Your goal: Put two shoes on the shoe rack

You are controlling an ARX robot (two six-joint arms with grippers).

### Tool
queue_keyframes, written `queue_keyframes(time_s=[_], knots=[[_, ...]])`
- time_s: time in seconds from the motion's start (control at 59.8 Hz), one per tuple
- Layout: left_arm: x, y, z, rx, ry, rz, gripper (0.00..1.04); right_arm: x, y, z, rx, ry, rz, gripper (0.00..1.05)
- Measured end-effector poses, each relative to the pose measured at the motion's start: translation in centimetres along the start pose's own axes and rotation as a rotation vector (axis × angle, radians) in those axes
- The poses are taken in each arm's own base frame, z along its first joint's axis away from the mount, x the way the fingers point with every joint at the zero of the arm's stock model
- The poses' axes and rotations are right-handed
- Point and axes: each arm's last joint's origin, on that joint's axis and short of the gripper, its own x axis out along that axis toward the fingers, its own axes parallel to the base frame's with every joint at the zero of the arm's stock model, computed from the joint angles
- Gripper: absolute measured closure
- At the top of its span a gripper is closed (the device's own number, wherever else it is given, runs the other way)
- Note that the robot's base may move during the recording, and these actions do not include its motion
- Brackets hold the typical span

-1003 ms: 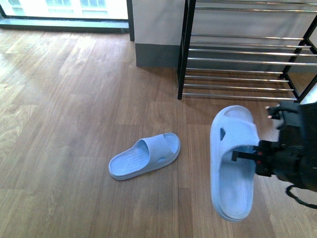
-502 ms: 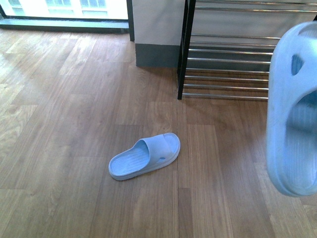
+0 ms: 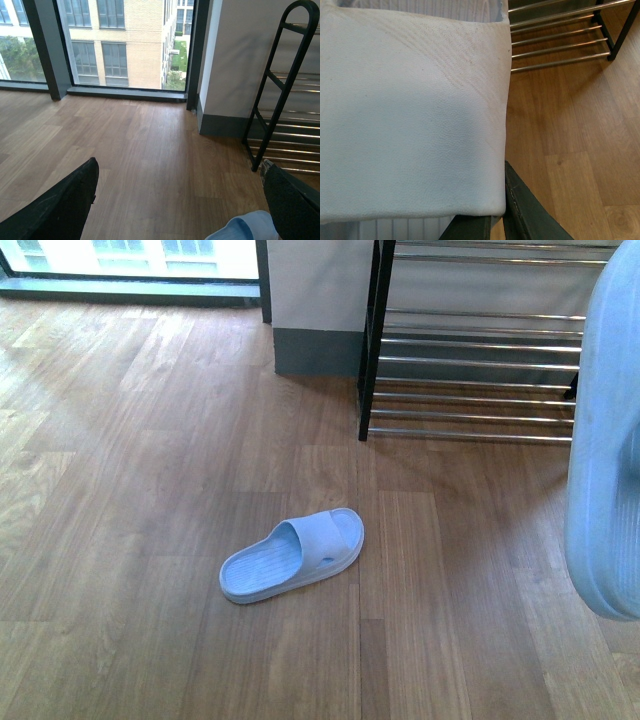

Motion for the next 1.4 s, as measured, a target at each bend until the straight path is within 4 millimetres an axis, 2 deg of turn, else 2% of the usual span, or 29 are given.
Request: queue_keyframes(time_s=[1.405], knots=[[0.00,0.00,0.02,0.000,-0.001,-0.001,0.09,-0.03,-0.06,-0.05,0.002,0.000,-0.008,1.03]])
